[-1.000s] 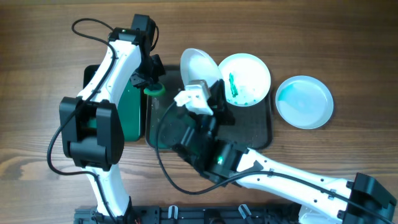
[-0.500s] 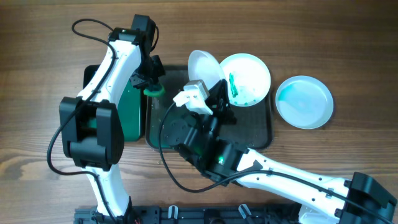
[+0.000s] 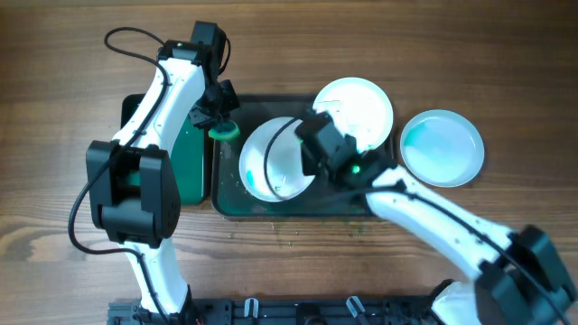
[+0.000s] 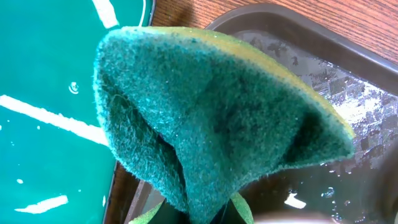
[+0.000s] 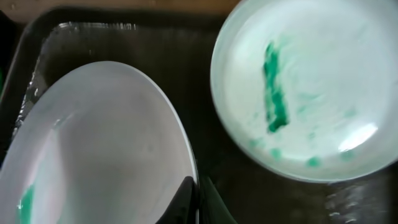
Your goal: Clean dirty plates on tray and stack at the side
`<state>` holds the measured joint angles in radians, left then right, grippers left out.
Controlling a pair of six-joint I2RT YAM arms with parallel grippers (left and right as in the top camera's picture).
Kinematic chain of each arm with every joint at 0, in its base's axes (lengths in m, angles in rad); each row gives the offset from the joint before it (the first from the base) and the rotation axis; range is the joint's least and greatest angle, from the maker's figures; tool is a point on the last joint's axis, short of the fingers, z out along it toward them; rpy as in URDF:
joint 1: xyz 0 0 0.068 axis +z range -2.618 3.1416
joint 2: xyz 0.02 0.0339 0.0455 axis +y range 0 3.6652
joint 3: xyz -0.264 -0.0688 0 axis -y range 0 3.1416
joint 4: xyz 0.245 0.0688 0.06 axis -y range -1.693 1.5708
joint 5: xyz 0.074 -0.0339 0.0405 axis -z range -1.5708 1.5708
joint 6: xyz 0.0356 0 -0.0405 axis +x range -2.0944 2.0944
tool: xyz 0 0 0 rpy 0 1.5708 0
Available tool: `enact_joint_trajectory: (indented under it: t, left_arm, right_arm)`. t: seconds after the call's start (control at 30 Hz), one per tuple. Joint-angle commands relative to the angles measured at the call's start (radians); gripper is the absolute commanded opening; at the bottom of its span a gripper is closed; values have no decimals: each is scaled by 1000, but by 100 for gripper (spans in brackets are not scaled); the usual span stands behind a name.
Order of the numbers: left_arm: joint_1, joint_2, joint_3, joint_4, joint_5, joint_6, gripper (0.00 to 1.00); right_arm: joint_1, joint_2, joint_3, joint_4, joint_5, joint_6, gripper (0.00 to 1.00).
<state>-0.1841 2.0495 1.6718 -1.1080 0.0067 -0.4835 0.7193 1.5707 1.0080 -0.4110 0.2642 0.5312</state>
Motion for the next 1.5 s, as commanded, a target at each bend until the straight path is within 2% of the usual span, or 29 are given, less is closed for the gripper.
enact_joint_trajectory:
  t: [0.0, 0.13, 0.17, 0.27, 0.37, 0.47, 0.57, 0.67, 0.83, 0.87, 0.9, 0.93, 0.97, 1.07, 1.13, 1.3, 1.47]
  left_arm:
    - [-5, -25, 15, -5, 12, 13, 4]
    - [-5, -25, 15, -8, 12, 13, 4]
    - [-5, -25, 15, -8, 12, 13, 4]
    - [-5, -25, 15, -7, 12, 13, 4]
    - [-5, -25, 15, -8, 12, 13, 4]
    - [-5, -25, 15, -7, 12, 13, 4]
    - [-5, -25, 15, -8, 12, 13, 4]
    - [-5, -25, 15, -8, 12, 13, 4]
    - [-5, -25, 15, -8, 12, 13, 4]
    - [-5, -25, 15, -8, 12, 13, 4]
    - [-5, -25, 15, -8, 12, 13, 4]
    - [-5, -25, 15, -8, 12, 13, 4]
    - [-5, -24, 15, -8, 12, 13, 4]
    - [-6, -24, 15, -25, 16, 13, 4]
    - [-12, -24, 11, -50, 27, 12, 4]
    - [-63, -24, -70, -35, 64, 5, 4]
    - [-127, -24, -216, 130, 82, 6, 4]
  right_arm:
    - [-51, 146, -2, 17, -329, 186, 4]
    - [-77, 191, -2, 59, -431, 192, 5]
    - [-84, 191, -2, 59, -463, 158, 8]
    - [-117, 191, 2, 58, -583, 69, 31]
    - [-159, 196, 24, 33, -637, -46, 39]
    - [-181, 233, 93, -23, -639, -191, 40]
    - [-184, 364, 257, -150, -635, -345, 40]
    - [-184, 477, 381, -242, -617, -379, 34]
    - [-184, 518, 400, -242, -582, -332, 24]
    - [-184, 518, 400, -241, -575, -317, 18]
    - [-184, 518, 400, -241, -575, -295, 8]
    - [-184, 518, 400, -240, -575, -254, 4]
    - [-184, 518, 399, -239, -574, -207, 4]
    - [-184, 518, 382, -238, -491, 84, 4]
    - [-184, 518, 365, -221, -481, 206, 4]
    - [-183, 518, 317, -192, -455, 272, 4]
    - [-183, 518, 310, -170, -467, 214, 4]
